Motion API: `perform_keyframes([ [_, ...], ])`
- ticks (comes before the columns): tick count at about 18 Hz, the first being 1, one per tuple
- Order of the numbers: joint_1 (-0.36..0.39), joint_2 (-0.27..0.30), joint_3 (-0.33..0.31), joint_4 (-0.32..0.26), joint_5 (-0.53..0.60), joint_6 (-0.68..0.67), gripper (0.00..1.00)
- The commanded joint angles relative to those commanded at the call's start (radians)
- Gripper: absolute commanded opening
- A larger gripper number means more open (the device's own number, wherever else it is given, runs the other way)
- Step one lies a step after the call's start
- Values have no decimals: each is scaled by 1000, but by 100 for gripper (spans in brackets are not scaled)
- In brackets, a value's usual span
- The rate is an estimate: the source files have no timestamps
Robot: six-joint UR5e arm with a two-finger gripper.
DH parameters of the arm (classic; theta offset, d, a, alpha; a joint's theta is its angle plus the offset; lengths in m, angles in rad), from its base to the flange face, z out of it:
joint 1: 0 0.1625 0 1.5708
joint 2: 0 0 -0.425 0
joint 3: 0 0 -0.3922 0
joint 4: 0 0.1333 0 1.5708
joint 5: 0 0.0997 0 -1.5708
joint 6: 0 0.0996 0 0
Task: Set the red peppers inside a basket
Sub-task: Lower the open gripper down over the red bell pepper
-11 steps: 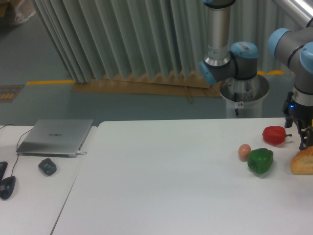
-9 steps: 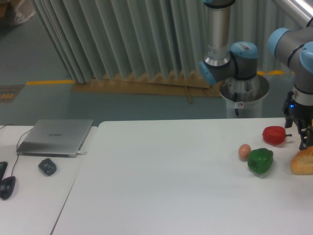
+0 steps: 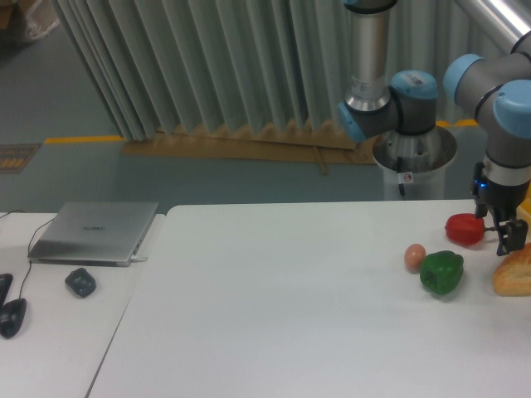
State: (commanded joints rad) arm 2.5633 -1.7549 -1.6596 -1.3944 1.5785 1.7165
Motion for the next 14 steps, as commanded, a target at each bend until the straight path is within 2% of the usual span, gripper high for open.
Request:
perform_keyframes([
  [5, -11, 11, -58, 14, 0, 0, 100],
  [10, -12, 49, -111, 14, 32, 12, 100],
  [14, -75, 41, -157, 15, 101, 15, 100],
])
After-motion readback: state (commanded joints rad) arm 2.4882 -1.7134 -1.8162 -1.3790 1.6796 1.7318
